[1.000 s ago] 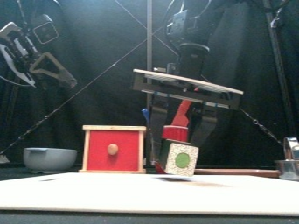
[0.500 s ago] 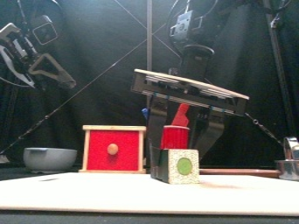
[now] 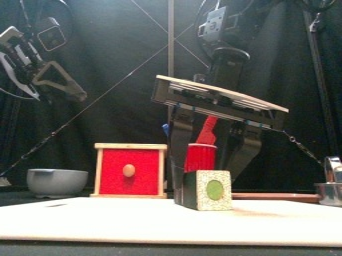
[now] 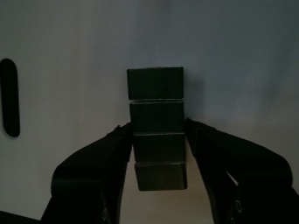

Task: Place sushi on board then cut the sushi with the knife then place the pieces on the plate
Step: Pick knife at handle with right hand

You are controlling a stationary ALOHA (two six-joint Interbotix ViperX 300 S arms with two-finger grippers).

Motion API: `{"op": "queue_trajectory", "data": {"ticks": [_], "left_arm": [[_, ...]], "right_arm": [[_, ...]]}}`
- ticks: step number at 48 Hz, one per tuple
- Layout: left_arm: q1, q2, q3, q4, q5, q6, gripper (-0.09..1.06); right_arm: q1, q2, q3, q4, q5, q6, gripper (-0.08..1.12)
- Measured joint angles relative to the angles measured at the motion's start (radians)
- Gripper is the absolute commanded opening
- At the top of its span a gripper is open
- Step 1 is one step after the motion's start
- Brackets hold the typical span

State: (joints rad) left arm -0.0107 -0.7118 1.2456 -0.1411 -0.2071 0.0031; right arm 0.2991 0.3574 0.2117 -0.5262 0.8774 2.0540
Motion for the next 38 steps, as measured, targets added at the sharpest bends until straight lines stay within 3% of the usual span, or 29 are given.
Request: {"op": "queue_trajectory", "data": {"ticks": [20,38], "left_arm": [[0.002,0.000,0.002,0.000,0.002,0.002,-0.02],[0.000,0.000,0.002,0.002,0.000,0.003,-0.02]], "right_arm": [[0.038,-0.072,-0.002,-0.003,0.048,-0.011,0.93],[0.193,-0.199,-0.081,-0.133,0.107,-0.144,0.93]]}}
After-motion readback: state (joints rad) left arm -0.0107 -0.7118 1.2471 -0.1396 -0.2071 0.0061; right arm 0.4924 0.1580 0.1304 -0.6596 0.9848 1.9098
